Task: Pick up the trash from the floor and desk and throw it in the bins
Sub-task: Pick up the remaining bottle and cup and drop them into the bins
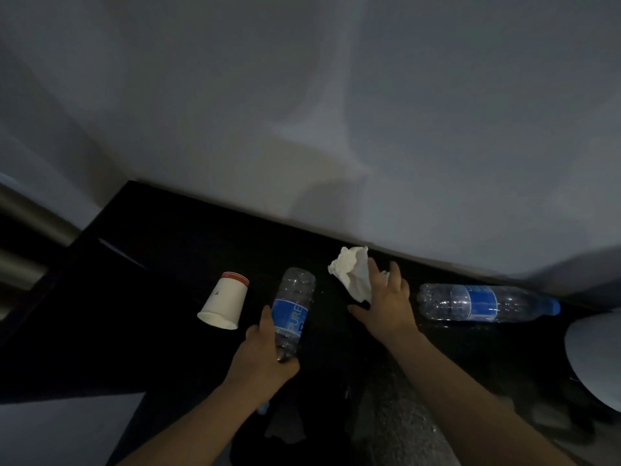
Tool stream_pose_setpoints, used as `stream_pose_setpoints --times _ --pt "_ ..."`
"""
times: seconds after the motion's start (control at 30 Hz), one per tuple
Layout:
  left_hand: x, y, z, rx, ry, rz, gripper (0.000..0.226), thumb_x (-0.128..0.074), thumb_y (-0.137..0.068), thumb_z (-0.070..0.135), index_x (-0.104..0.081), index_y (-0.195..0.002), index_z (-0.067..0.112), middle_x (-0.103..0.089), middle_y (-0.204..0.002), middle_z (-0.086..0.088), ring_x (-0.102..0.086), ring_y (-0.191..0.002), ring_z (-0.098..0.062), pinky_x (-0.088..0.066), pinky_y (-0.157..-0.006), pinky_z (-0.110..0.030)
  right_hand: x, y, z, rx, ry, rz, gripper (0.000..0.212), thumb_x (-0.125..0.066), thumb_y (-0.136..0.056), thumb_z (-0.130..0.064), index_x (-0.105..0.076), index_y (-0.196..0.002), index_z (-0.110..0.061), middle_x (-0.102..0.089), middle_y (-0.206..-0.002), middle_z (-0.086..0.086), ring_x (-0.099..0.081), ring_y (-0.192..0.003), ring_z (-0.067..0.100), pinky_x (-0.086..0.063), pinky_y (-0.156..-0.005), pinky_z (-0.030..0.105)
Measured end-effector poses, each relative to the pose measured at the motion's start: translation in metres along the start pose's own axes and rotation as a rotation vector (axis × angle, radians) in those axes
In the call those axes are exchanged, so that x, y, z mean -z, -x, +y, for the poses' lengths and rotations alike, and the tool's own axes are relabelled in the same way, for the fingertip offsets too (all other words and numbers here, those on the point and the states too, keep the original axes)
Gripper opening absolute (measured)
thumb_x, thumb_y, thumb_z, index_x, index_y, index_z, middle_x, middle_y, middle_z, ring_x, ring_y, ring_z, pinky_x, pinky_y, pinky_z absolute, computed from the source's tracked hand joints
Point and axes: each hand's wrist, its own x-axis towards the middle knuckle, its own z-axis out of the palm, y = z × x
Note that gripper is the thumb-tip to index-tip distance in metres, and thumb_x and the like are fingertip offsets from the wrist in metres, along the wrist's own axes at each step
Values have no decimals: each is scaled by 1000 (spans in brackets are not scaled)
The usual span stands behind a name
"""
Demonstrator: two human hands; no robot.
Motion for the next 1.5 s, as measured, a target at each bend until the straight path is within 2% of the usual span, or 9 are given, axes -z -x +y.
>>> stream_pose_setpoints --times 0.1,0.23,0.37,0.5,0.63,0.8,1.1,1.33,1.5 --pt "8 12 -4 -41 69 41 105 -73 -75 28 -1 -151 29 -41 -127 -3 -54 -103 -11 -49 -94 -31 -5 0 -2 61 103 -7 93 -66 -86 -39 0 -151 -36 -5 -156 11 -18 -139 38 -37 -107 50" --pt "21 28 -11 -101 128 56 101 -74 -75 25 -7 -150 31 -44 -126 0 -55 -105 -10 -49 -97 -35 -13 10 -11 120 214 -46 64 -59 -90 -35 -29 -145 -26 -32 -141 9 -30 -130 32 -42 -101 46" --pt "32 40 -19 -151 190 75 102 -74 -75 27 -4 -149 36 -42 -128 1 -54 -107 -10 -48 -97 -32 -26 34 -23 100 73 -26 58 -61 -89 -32 -39 -141 -19 -41 -136 6 -39 -122 26 -41 -98 33" --pt "48 50 -35 -190 190 102 101 -73 -76 30 -3 -148 37 -39 -129 2 -51 -106 -6 -45 -92 -24 -42 67 -38 62 -8 -60 57 -62 -87 -36 -42 -139 -21 -43 -132 4 -41 -118 23 -41 -96 30" --pt "76 61 -58 -195 180 95 101 -73 -76 32 -4 -150 34 -42 -129 0 -54 -104 -8 -48 -93 -28 -55 93 -64 -24 -124 -41 57 -65 -84 -36 -46 -135 -19 -47 -126 5 -48 -112 22 -48 -91 31" --pt "119 70 -89 -204 180 138 89 -74 -75 27 -21 -146 29 -49 -126 -3 -56 -104 -13 -51 -94 -40 -56 104 -107 -83 -208 -39 44 -67 -83 -35 -52 -122 -21 -46 -125 6 -51 -111 21 -53 -89 35" --pt "176 79 -140 -172 238 195 86 -74 -76 25 -24 -146 22 -51 -121 -8 -57 -100 -15 -51 -92 -41 -56 76 -209 -70 -280 -16 68 -69 -81 -45 -43 -134 -13 -40 -131 11 -48 -116 27 -50 -92 40" --pt "203 81 -179 -159 257 244 79 -74 -75 25 -30 -141 19 -55 -117 -9 -59 -97 -16 -52 -89 -41 -89 47 -259 -290 -253 -95 97 -67 -77 -59 -27 -146 -4 -38 -139 21 -47 -121 35 -49 -94 45" --pt "217 84 -207 -144 274 247 80 -75 -76 25 -29 -142 23 -54 -119 -7 -60 -98 -16 -53 -89 -42 -103 46 -272 -350 -366 -97 89 -70 -78 -44 -29 -145 -3 -41 -136 22 -51 -118 37 -50 -94 46"
